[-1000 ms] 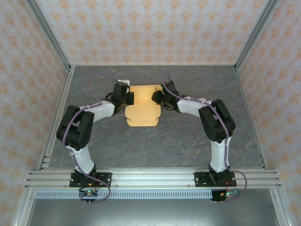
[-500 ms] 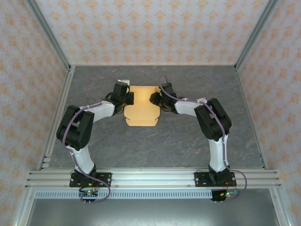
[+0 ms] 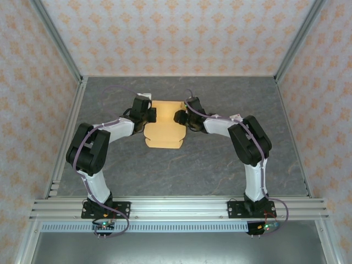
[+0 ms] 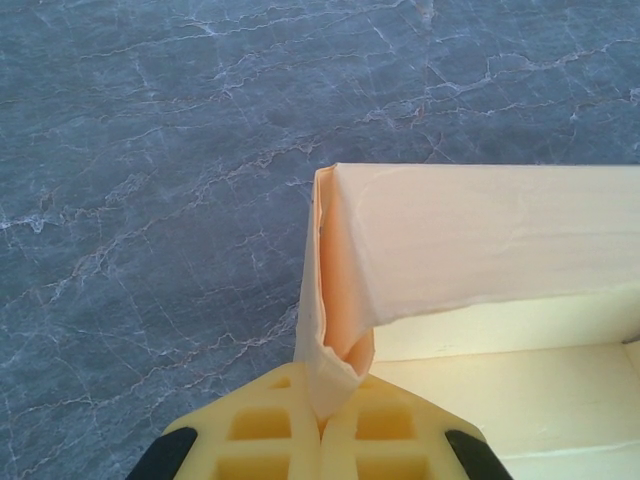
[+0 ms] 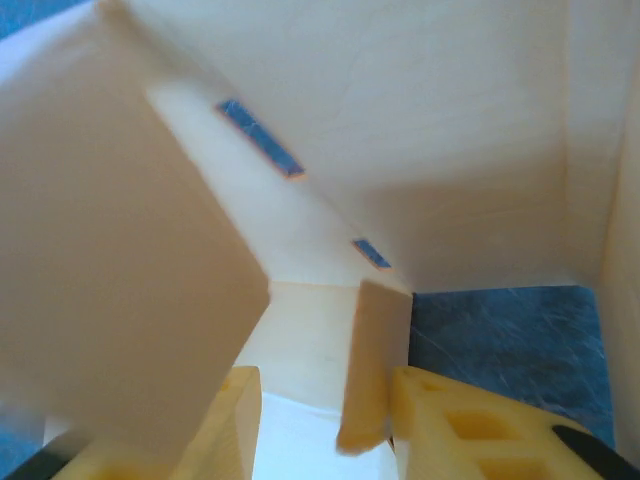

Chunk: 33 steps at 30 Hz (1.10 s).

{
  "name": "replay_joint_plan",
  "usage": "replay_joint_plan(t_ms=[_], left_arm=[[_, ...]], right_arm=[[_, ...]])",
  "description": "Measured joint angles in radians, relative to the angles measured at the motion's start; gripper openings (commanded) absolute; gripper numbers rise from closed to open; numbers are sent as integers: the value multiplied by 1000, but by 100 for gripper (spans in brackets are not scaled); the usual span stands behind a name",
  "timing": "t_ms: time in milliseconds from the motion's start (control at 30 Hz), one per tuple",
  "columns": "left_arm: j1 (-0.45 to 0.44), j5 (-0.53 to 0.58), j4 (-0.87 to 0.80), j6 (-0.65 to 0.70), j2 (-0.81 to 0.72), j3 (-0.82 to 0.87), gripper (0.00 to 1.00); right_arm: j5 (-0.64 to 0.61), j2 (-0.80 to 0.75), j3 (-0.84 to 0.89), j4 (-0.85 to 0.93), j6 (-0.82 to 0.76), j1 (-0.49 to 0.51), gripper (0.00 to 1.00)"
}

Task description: Fold the paper box

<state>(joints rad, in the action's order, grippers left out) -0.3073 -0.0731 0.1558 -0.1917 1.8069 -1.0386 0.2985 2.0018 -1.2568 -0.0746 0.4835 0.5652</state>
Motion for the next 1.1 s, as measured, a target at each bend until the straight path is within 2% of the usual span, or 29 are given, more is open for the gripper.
replay_joint_plan(t_ms=[267, 367, 467, 567, 700, 767, 900, 1100], left_arm=[[0, -11, 1, 15, 0, 0, 0], [0, -31, 1, 31, 0, 0, 0], [0, -51, 1, 45, 0, 0, 0], [0, -59, 1, 55, 0, 0, 0], [0, -69, 1, 63, 0, 0, 0], [0, -72, 1, 63, 0, 0, 0], [0, -77, 2, 63, 0, 0, 0], [0, -77, 2, 62, 0, 0, 0]], right_arm=[[-33, -245, 25, 168, -190, -4, 58], [-25, -340, 51, 220, -276, -27, 59], [13, -408, 82, 240, -347, -91, 58], [60, -428, 98, 238, -365, -217, 57], [68, -346, 68, 240, -340, -379, 52], [56, -255, 2, 272, -333, -406, 51], [66, -60, -140, 314, -327, -388, 48], [196, 73, -226, 361, -353, -342, 47]])
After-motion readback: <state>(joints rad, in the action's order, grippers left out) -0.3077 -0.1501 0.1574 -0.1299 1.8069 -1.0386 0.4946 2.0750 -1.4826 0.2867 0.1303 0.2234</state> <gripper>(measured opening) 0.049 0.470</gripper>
